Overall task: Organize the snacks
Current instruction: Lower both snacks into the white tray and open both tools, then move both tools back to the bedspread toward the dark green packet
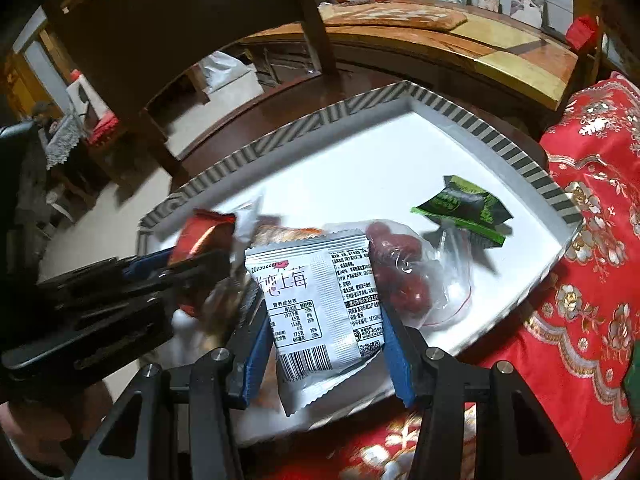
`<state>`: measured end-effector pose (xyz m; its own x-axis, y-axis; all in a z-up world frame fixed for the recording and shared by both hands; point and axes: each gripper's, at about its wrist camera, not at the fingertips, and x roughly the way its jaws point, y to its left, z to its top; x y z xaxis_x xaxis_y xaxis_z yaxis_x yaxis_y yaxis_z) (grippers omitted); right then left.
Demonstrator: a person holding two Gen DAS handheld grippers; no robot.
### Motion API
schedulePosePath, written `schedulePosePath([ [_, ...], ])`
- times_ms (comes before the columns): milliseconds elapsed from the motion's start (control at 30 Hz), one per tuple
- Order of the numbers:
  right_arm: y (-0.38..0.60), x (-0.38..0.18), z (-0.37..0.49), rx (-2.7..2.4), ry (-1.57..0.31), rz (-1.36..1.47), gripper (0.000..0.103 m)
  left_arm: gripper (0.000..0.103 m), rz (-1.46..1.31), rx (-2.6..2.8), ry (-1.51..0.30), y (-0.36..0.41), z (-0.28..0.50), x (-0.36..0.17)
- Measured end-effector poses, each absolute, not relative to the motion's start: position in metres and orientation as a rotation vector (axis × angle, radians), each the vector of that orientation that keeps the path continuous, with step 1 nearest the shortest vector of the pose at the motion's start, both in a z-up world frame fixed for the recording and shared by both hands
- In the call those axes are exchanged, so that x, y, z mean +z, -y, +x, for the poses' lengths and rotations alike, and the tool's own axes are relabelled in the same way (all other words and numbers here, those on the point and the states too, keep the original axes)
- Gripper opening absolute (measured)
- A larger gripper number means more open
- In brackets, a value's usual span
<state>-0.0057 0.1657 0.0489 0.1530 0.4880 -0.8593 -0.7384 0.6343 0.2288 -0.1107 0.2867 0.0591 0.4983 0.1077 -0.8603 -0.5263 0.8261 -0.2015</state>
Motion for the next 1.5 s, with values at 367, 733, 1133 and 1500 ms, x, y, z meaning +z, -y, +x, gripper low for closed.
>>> schedulePosePath([
  [367,-0.180,0.040,0.015,0.857,-1.110,-0.303,0.052,0.033,-0.473,0.433,-0.976,-0.290,-0.106,0.056],
  [733,-0.166,0.052,-0.004,0.895,-1.124,-0.226,0.055,0.053,-0.497,0.457,-0.967,-0.289,-0.113,0.063],
  [1133,-0.115,0.073,-0.019,0.860,-1.089,-0.123,0.055,0.061,-0.436,0.402,-0.930,-0.253,-0.115,0.087],
  [1500,-0.046,0.082,-0.025,0.768,-1.065,-0.051,0.055,0.062,-0.360,0.297,-0.929,-0.197,-0.104,0.101],
])
